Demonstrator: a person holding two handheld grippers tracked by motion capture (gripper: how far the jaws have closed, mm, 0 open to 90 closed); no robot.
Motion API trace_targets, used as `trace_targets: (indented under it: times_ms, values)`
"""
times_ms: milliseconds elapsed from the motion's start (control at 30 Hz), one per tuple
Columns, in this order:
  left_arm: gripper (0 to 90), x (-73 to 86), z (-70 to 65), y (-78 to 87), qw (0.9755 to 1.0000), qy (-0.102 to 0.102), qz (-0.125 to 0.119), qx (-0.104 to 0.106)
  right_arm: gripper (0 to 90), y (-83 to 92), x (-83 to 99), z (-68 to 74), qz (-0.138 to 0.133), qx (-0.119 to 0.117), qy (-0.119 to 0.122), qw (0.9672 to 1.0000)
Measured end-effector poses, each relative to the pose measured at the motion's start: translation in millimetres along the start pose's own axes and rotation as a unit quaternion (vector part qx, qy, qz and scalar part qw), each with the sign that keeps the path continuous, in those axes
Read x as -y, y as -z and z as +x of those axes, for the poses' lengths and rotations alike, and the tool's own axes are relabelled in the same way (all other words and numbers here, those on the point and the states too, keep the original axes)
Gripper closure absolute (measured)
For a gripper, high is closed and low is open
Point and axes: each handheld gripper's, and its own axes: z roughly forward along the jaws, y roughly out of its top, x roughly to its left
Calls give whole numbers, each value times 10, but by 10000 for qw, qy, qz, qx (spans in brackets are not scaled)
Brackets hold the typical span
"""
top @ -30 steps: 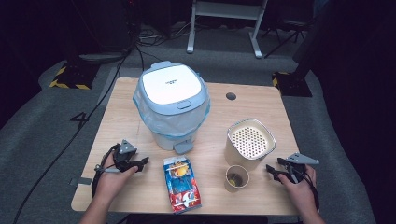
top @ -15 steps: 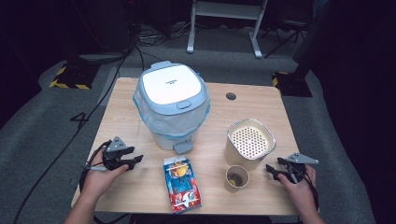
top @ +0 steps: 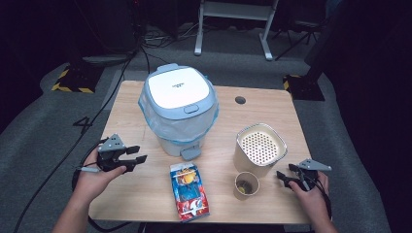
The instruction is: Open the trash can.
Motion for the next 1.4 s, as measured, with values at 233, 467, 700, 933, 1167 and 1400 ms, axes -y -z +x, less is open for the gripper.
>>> trace_targets:
  times_ms: [233,467,700,933,1167,1400]
  values:
    - [559,-186,10,104,9994,-106,-188,268,341,0,0,0,0,2,3,10000]
    - [589,-439,1,220,9975,-242,-494,434,341,0,0,0,0,1,2,10000]
    - [633,-653,-42,345,9953,-364,-742,501,341,0,0,0,0,1,2,10000]
    - [678,-842,-105,413,9921,-458,-976,642,341,-1,0,3,-3,15,9,10000]
    - [831,-1041,-139,478,9877,-594,-1072,971,341,0,0,4,3,19,9,10000]
    - [900,-1267,-204,513,9859,-656,-1169,1000,342,0,0,3,1,18,12,10000]
